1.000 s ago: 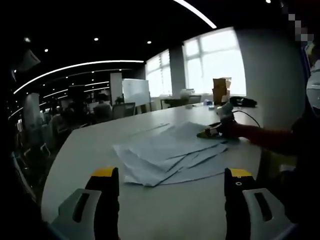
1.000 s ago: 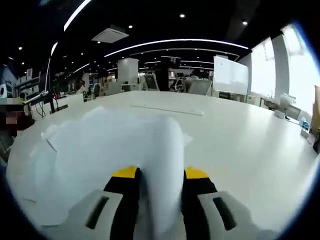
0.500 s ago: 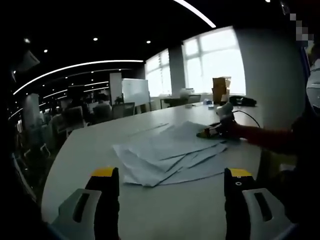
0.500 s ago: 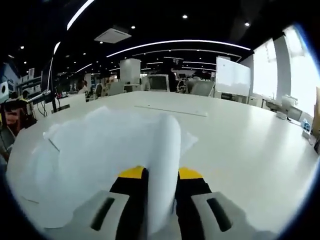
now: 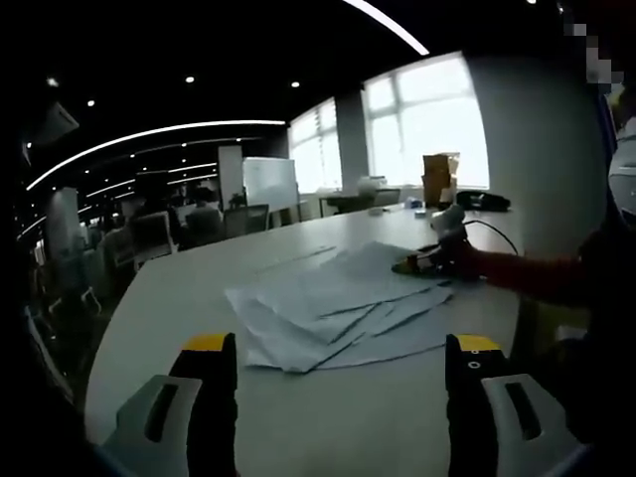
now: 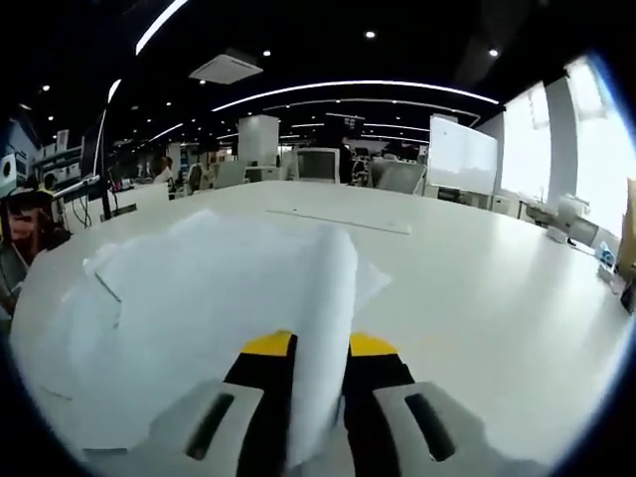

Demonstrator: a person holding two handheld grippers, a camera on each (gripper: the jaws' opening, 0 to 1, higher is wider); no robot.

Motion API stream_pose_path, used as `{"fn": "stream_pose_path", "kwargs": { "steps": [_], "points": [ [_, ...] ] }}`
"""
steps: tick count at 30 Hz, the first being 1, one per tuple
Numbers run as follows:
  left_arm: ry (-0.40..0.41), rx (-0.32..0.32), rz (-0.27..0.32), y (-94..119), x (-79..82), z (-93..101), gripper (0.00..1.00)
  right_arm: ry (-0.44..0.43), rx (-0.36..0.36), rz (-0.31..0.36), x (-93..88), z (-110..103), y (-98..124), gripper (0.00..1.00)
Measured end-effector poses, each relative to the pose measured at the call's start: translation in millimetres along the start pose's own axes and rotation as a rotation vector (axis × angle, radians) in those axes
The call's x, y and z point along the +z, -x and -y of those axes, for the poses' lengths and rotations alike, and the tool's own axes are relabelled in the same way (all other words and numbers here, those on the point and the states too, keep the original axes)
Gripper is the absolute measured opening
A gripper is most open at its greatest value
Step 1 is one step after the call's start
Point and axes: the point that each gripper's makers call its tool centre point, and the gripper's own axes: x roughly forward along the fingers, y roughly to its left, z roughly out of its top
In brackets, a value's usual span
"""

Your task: Organize the stack of printing papers by aligning and flattening the scattered papers on the table

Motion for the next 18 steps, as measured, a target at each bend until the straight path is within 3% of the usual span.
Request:
{"fn": "stream_pose_path", "kwargs": {
  "steps": [11,18],
  "points": [
    [0.004,-0.002,0.001,-1,-0.5,0.9,0.89,-0.051,0.009,0.049,10.1,6,3,0.04],
    [0.006,-0.001,0.000,-2,-0.9,0.7,0.89,-0.100,-0.006,0.095,17.4,23,4,0.03]
  ]
}}
